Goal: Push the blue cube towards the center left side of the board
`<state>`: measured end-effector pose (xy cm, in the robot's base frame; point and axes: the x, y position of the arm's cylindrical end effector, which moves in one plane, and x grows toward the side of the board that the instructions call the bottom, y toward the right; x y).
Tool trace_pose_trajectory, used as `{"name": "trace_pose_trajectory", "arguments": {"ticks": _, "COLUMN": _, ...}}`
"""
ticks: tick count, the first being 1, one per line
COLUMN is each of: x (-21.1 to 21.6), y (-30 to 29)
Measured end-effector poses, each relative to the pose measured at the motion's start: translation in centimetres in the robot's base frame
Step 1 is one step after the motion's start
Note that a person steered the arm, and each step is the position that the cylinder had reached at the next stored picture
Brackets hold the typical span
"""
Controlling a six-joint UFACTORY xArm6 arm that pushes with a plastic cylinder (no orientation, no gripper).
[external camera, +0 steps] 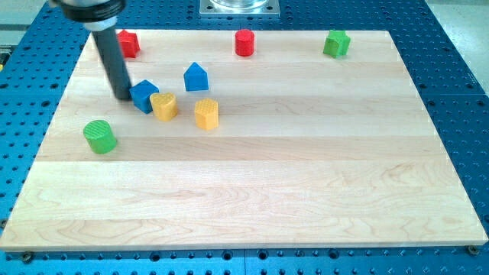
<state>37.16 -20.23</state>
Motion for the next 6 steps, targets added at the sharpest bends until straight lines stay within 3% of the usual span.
{"name": "trace_pose_trajectory", "arguments": {"ticks": 1, "x": -3.6, "y": 5.1}}
{"name": "trace_pose_trajectory", "arguments": {"ticks": 2, "x": -4.3, "y": 8.9}}
{"name": "trace_pose_trajectory", "arguments": {"ticks": 4, "x": 2.8, "y": 3.4}}
{"name": "trace_pose_trajectory", "arguments": {"ticks": 5, "x": 3.7, "y": -0.9}}
{"name": "trace_pose_trajectory", "arguments": {"ticks": 6, "x": 3.2, "y": -0.1}}
